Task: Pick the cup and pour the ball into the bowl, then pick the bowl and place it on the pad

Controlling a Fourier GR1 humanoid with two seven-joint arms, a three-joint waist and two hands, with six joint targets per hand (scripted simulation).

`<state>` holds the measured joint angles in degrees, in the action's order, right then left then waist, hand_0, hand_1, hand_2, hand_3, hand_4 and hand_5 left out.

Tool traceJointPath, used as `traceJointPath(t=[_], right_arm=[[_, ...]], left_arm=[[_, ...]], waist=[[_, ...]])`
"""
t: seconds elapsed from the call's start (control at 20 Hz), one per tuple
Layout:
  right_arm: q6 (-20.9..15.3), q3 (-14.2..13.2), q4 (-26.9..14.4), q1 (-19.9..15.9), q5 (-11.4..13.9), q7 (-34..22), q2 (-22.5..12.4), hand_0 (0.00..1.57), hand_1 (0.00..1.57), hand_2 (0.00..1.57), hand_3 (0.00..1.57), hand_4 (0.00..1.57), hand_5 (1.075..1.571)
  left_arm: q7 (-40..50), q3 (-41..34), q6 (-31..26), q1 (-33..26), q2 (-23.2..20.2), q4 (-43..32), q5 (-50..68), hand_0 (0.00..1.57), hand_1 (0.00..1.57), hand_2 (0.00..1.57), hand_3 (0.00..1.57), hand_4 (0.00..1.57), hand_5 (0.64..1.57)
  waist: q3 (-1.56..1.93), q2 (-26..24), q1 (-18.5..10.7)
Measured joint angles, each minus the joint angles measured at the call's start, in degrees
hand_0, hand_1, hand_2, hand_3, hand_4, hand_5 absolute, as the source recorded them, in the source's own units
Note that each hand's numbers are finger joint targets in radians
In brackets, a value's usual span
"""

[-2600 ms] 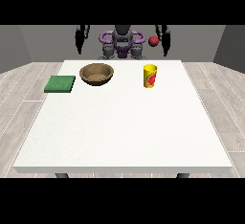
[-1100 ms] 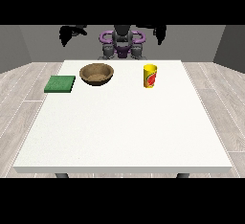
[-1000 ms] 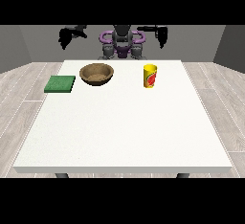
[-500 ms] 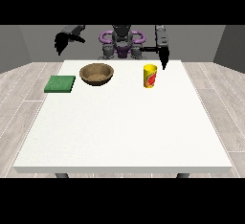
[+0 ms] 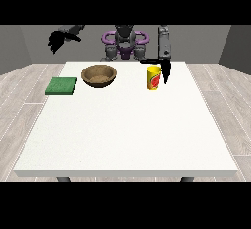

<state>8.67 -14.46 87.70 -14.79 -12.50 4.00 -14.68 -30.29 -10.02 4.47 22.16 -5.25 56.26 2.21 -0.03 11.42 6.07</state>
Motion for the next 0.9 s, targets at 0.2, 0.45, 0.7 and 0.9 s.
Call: traceJointPath(t=[0.2,0.45,0.7,0.9], right_arm=[[2.4,-2.2,-1.1,-1.4,-2.4,0.0,-2.6,0.00,0.00,0.00,0.00,0.00,1.571],[5.0,-4.0,-0.2,-1.9,-5.2,-1.4,-5.2,0.00,0.00,0.00,0.17,0.00,1.571],[5.9,-4.9,-3.3,-2.1,-6.4,-4.3,-6.9,0.00,0.00,0.00,0.17,0.15,1.569],[6.0,-4.9,-7.5,-2.0,-6.4,-5.7,-6.9,0.00,0.00,0.00,0.18,0.25,1.569]], left_arm=[[-4.8,-1.4,2.8,2.0,0.2,-5.2,-0.7,1.27,1.27,1.57,1.57,1.02,1.569],[-8.6,-2.3,11.1,2.6,-1.4,-9.4,-5.2,1.29,1.29,1.57,1.57,1.14,1.551],[-4.7,2.2,20.6,3.1,-0.9,-10.2,-13.4,1.28,1.28,1.57,1.57,1.17,1.548],[4.9,9.0,26.4,6.5,-0.4,-9.2,-22.7,1.30,1.30,1.57,1.57,1.17,1.542]], waist=[[0.01,2.0,1.5],[0.09,2.9,4.4],[0.14,-2.2,3.8],[0.24,-8.5,2.3]])
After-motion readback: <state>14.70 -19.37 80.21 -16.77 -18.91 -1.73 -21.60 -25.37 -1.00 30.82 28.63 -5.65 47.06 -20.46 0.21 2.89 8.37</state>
